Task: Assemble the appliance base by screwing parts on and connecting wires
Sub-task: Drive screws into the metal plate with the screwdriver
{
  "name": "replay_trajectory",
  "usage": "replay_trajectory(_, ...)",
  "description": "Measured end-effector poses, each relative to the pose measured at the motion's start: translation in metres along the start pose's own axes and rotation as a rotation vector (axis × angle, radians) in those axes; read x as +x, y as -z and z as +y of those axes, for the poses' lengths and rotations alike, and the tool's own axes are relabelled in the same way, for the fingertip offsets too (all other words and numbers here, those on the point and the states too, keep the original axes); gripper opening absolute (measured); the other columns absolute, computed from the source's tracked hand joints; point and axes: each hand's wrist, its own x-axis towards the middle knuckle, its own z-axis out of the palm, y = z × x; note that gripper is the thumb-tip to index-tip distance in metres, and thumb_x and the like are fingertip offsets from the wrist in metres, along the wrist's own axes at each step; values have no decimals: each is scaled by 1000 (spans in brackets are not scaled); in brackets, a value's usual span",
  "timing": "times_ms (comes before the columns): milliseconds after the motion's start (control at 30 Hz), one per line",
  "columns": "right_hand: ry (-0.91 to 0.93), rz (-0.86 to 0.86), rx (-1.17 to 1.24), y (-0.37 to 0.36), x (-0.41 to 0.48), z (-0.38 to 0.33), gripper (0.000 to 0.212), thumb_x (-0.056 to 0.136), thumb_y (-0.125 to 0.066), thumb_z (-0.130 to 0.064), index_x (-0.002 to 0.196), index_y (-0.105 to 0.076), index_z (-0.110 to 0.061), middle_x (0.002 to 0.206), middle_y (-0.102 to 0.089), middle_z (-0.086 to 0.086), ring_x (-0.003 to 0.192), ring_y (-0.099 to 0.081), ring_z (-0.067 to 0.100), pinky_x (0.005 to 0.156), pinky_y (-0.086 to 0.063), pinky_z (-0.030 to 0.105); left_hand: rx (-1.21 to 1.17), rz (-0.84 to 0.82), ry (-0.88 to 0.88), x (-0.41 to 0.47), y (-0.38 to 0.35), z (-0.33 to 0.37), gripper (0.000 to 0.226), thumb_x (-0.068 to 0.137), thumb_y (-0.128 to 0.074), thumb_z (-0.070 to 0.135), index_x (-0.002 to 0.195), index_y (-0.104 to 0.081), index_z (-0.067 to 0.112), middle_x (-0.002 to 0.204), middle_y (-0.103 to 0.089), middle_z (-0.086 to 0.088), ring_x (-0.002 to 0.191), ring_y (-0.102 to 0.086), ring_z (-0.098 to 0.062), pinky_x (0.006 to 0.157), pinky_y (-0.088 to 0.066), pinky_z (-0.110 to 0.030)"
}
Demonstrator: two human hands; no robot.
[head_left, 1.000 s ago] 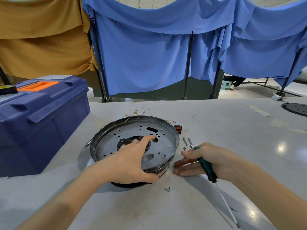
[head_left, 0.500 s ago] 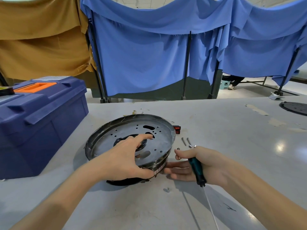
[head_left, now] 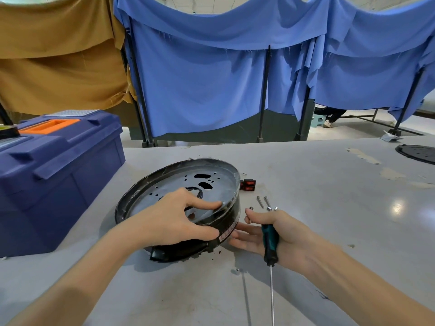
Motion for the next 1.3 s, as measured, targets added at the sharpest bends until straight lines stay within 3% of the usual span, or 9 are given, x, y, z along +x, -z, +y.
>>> replay_trajectory(100, -4, 12, -7, 2, 2, 3, 42, 92, -57, -1, 52, -69, 1, 92, -69, 27, 89, -69, 45, 82, -58, 52, 28, -38, 16, -2, -3, -1, 43, 73, -76, 52, 101, -52, 74, 114, -41, 26, 112, -36, 8, 85, -28, -12)
replay_trajectory(267, -5, 28, 10, 4, 2, 2, 34, 91, -60, -2, 57, -64, 3, 94, -69, 33, 88, -70, 47, 80, -58, 55, 38, -33, -22, -2, -7, -2, 47, 76, -76, 46, 115, -54, 63, 111, -39, 29, 106, -29, 26, 82, -29, -8)
replay_trajectory(367, -12, 35, 19, 4, 1, 2, 17, 90, -62, -2, 73, -58, 0, 103, -67, 36, 98, -66, 51, 87, -54, 56, 63, -69, 4, -4, -7, -4, 50, 76, -75, 50, 118, -53, 62, 112, -35, 29, 108, -33, 12, 85, -30, -13)
replay_trajectory(533, -85, 52, -71, 6, -2, -5, 8, 92, -59, 0, 84, -59, 3, 105, -64, 39, 92, -68, 51, 68, -58, 58, 103, -130, 12, -6, -15, 1, 44, 74, -74, 52, 100, -45, 74, 114, -36, 16, 108, -37, 1, 78, -33, -5)
replay_trajectory(700, -89, 54, -94, 7, -9, -17, 9, 92, -55, 6, 84, -57, 6, 104, -62, 43, 91, -66, 55, 61, -59, 56, 94, -123, -33, -3, -16, 5, 43, 74, -75, 49, 92, -47, 75, 111, -36, 19, 105, -28, 17, 73, -26, 10)
replay_trajectory(867, -79, 118, -142, 13, -12, -20, 6, 93, -57, 5, 91, -51, 2, 101, -63, 44, 85, -66, 57, 56, -60, 51, 141, -179, 0, -4, -17, 6, 44, 74, -73, 52, 95, -44, 77, 111, -35, 16, 105, -35, 5, 76, -35, -9)
replay_trajectory(1133, 258, 233, -389, 18, -18, -34, 13, 89, -66, -4, 85, -59, 5, 76, -72, 25, 57, -71, 32, 33, -42, 20, 195, -268, 1, -6, -11, 7, 48, 64, -68, 77, 100, -37, 83, 117, -37, 15, 111, -39, -5, 90, -37, -23)
replay_trajectory(1233, 461, 149, -548, 13, -27, -42, 20, 81, -73, -16, 78, -64, 2, 71, -69, 23, 48, -64, 24, 33, -35, 20, 195, -304, -9, -5, 4, 12, 58, 57, -57, 85, 111, -38, 80, 118, -38, 33, 111, -37, 6, 86, -33, -12)
replay_trajectory(1300, 559, 55, -662, 6, -33, -46, 19, 73, -75, -20, 70, -67, -3, 64, -64, 23, 40, -56, 21, 33, -30, 21, 89, -146, -44, 0, 12, 18, 58, 59, -50, 82, 115, -48, 70, 108, -47, 35, 100, -44, 8, 81, -34, -9)
